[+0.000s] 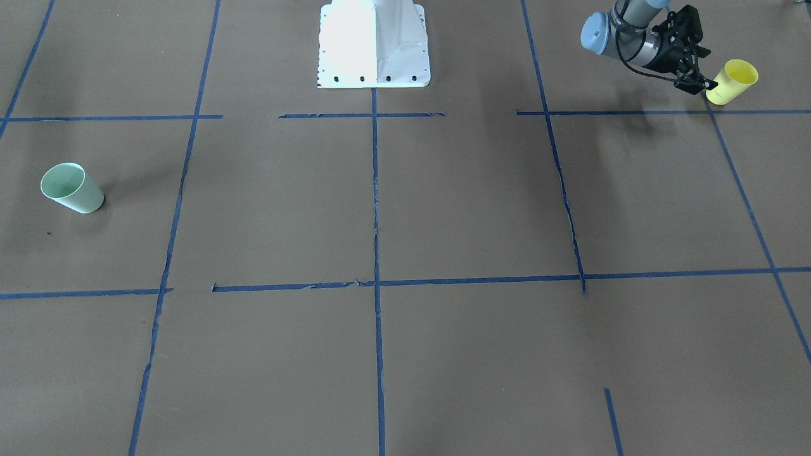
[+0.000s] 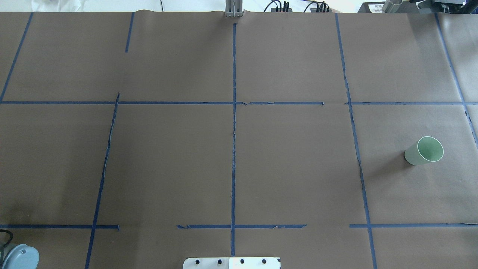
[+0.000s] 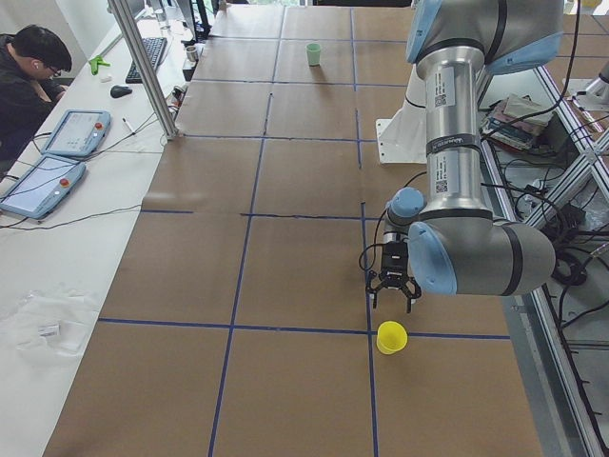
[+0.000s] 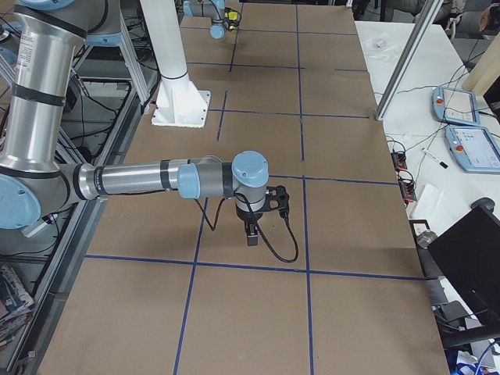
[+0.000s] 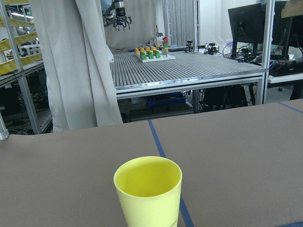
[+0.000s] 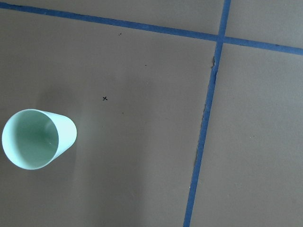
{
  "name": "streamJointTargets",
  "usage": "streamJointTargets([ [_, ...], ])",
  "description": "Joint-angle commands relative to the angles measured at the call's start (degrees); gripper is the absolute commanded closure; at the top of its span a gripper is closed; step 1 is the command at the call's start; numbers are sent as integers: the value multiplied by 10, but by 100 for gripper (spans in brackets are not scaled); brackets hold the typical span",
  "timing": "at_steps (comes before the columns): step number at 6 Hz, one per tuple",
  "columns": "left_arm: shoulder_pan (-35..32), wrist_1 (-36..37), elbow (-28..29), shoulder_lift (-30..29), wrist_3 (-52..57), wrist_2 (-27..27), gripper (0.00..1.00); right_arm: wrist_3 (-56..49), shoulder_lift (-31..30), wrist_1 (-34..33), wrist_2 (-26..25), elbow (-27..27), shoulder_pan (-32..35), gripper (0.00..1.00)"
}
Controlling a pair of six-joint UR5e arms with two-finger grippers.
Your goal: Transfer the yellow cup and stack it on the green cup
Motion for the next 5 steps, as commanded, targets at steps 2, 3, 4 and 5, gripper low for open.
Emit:
streamJointTargets([
  [2, 0, -45, 76, -1, 1, 2, 0, 0, 0, -1, 0, 4, 0, 0],
  [3, 0, -54, 91, -1, 1, 3, 0, 0, 0, 0, 0, 4, 0, 0],
  [4, 0, -58, 103, -1, 2, 5, 0, 0, 0, -1, 0, 4, 0, 0],
  [5, 0, -67, 121, -2, 2, 6, 0, 0, 0, -1, 0, 4, 0, 0],
])
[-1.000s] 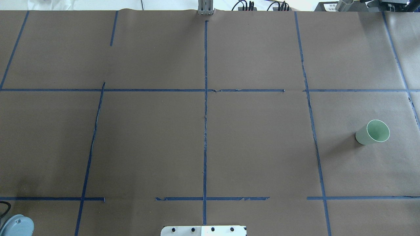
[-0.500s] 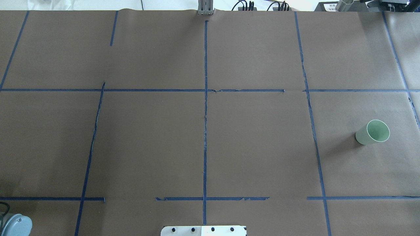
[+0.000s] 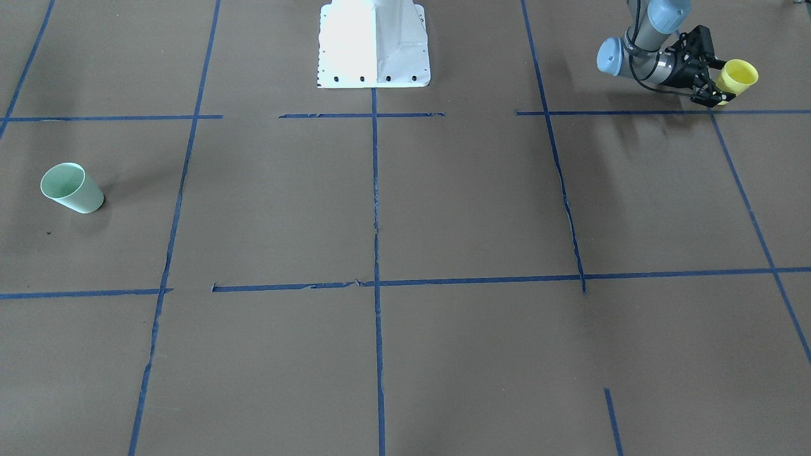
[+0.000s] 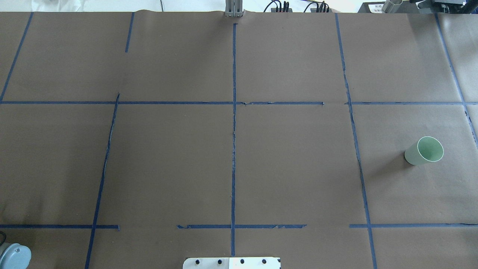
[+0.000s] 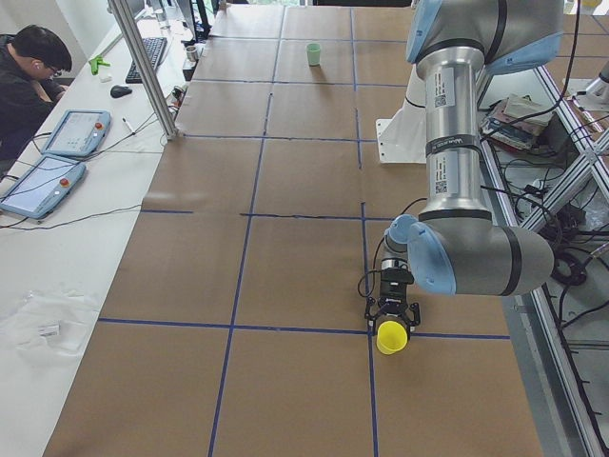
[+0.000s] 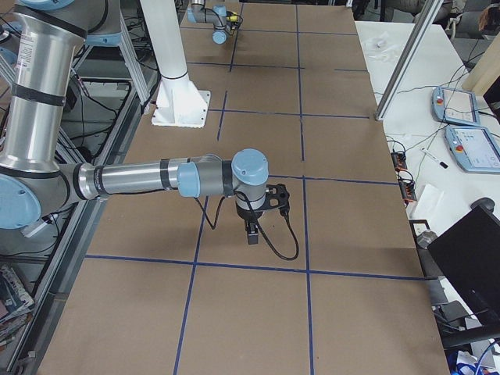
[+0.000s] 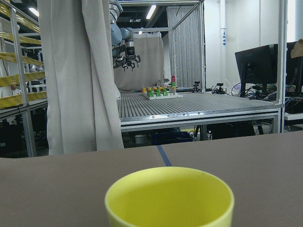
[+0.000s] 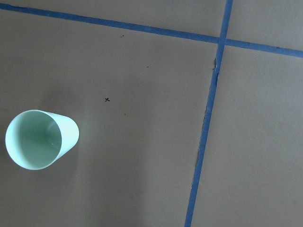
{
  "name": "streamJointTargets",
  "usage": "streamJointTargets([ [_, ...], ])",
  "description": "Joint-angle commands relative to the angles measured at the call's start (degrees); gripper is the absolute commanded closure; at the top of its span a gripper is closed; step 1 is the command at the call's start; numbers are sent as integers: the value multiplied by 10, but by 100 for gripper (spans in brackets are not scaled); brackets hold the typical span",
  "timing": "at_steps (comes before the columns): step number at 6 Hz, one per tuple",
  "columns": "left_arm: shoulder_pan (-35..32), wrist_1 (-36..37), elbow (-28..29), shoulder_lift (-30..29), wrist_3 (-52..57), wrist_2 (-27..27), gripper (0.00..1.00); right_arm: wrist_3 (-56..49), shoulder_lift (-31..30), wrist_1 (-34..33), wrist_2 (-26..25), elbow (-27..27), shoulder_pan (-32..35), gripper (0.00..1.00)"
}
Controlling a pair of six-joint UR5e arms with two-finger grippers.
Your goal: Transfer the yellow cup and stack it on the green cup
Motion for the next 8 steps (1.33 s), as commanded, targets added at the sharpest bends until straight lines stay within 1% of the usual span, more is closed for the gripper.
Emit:
streamJointTargets([
  [1, 0, -9, 25, -3, 0, 1, 0, 0, 0, 0, 0, 0, 0, 0],
  [2, 0, -9, 38, -4, -1, 2, 5, 0, 0, 0, 0, -1, 0, 0],
  [3, 0, -9, 39, -2, -2, 3, 25, 0, 0, 0, -1, -1, 0, 0],
  [4, -7, -7, 41, 0, -1, 13, 32, 1, 0, 0, 0, -1, 0, 0],
  [5, -12, -5, 39, 1, 4, 26, 33, 1, 0, 0, 0, -1, 0, 0],
  [6, -24, -3, 32, 5, 11, 27, 33, 1, 0, -1, 0, -1, 0, 0],
  [7, -69, -2, 29, 5, 43, 54, 33, 2, 0, -1, 0, -3, 0, 0],
  [8, -129, -2, 29, 4, 81, 120, 33, 2, 0, -2, 0, -4, 0, 0],
])
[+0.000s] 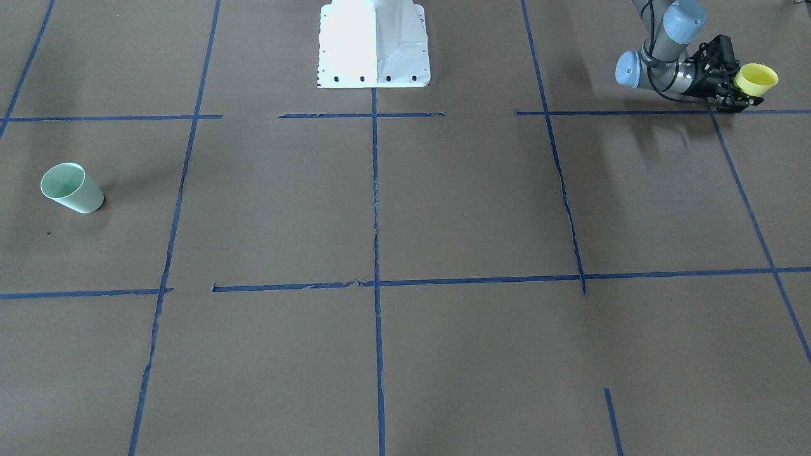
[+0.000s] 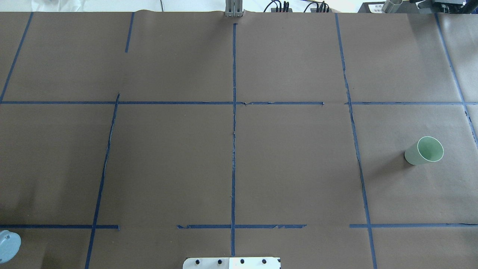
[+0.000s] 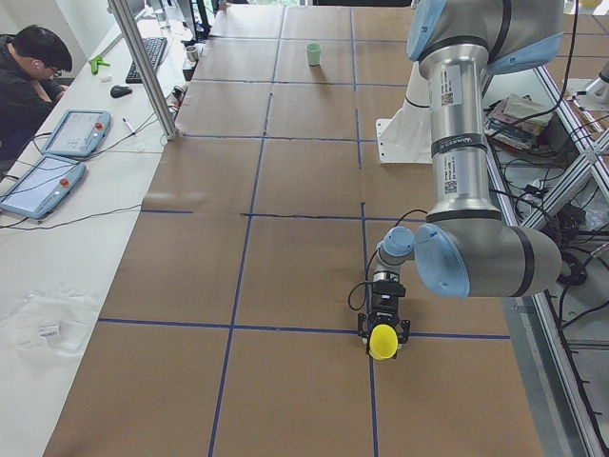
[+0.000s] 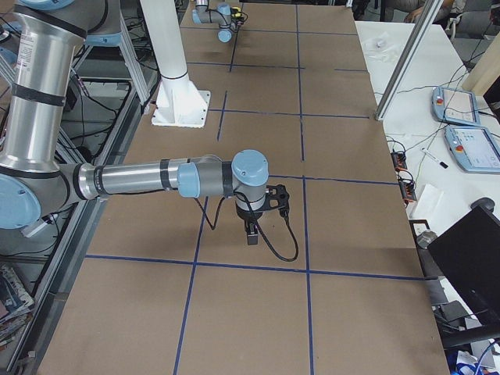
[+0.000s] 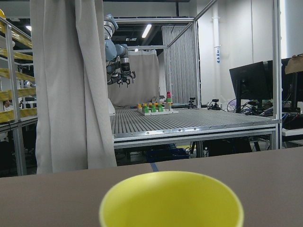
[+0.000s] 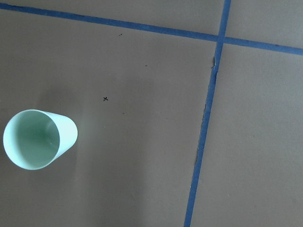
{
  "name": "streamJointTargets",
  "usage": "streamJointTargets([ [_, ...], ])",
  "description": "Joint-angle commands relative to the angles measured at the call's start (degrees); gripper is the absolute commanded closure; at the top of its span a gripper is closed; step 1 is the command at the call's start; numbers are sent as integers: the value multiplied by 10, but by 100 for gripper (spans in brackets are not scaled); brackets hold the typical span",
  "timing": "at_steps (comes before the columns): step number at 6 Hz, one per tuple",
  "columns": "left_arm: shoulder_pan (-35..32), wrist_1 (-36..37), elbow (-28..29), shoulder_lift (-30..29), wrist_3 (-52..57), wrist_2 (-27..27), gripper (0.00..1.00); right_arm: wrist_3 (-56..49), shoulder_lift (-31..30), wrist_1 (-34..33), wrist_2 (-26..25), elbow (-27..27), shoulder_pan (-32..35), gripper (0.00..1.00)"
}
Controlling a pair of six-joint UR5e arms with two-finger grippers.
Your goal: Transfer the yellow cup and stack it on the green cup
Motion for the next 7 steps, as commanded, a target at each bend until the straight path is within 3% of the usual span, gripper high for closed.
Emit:
streamJointTargets([
  [1, -116, 0, -1, -1, 79, 123, 33, 0, 0, -1, 3, -2, 0, 0],
  [4, -224, -30, -2, -11, 196, 242, 33, 0, -1, -2, 0, -2, 0, 0],
  [6, -336, -143, 1, -49, 353, 329, 33, 1, -1, -2, 2, -2, 0, 0],
  [7, -369, -221, 2, -53, 455, 332, 34, 0, -1, -2, 2, -2, 0, 0],
])
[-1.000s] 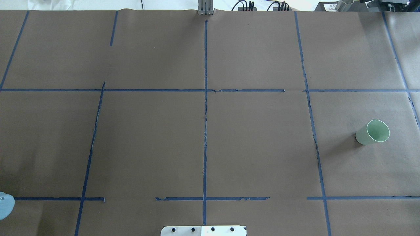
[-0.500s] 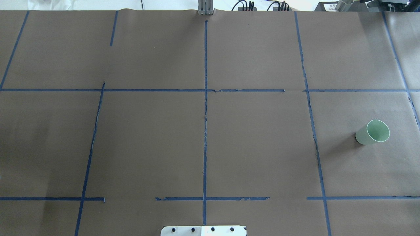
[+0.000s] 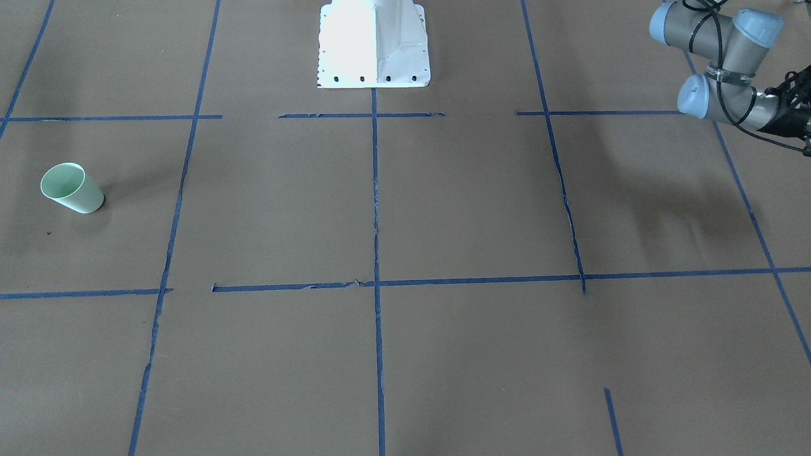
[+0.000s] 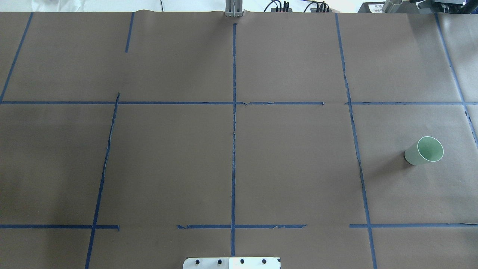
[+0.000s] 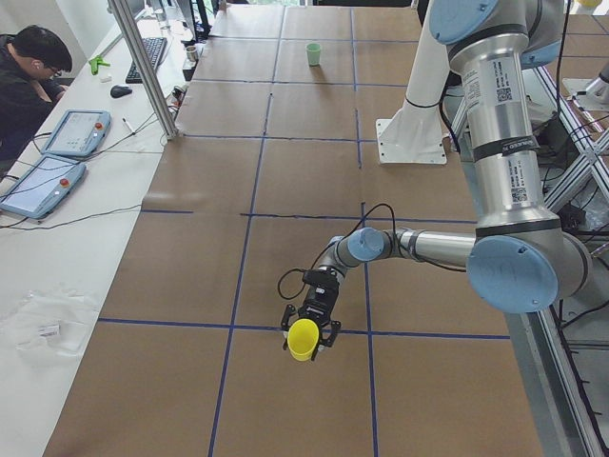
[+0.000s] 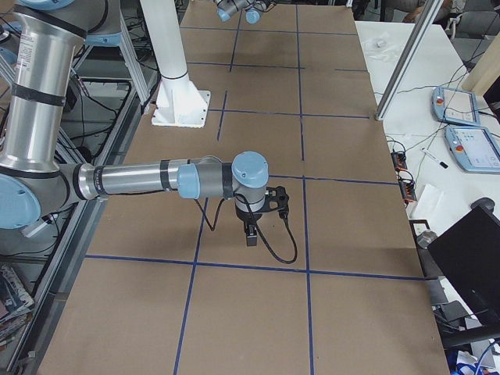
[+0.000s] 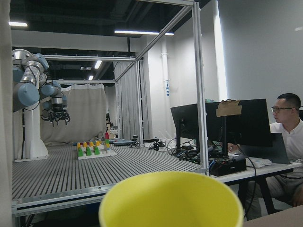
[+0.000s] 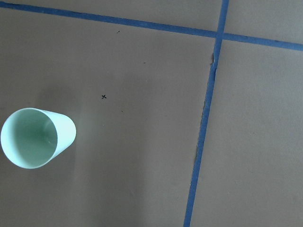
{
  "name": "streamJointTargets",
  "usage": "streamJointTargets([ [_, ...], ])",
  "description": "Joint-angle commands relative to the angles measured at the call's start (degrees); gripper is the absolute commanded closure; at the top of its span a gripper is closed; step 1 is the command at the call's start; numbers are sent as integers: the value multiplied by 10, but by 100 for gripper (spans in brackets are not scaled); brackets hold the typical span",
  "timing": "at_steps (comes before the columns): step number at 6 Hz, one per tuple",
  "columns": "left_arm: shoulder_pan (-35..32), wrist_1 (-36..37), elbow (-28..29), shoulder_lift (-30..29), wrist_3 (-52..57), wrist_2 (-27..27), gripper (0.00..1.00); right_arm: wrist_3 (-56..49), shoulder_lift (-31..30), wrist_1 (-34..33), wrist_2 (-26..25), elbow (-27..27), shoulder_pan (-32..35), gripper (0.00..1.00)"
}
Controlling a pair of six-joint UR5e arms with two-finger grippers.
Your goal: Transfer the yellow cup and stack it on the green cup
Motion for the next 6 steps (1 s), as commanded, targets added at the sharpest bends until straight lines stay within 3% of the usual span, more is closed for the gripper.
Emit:
streamJointTargets([
  [1, -73, -179, 3, -25, 223, 13, 34, -1, 1, 2, -2, 0, 0, 0],
  [3, -84, -379, 13, -98, 439, 7, 41, -6, 0, 3, -1, 0, -1, 0],
  [4, -82, -415, 26, -160, 472, -8, 50, -6, 1, 3, -1, 0, 0, 0],
  [5, -81, -424, 35, -242, 522, -60, 55, -4, 1, 3, -1, 0, -1, 0],
  [6, -81, -430, 33, -306, 642, -68, 56, -3, 2, 3, -1, 0, -1, 0],
])
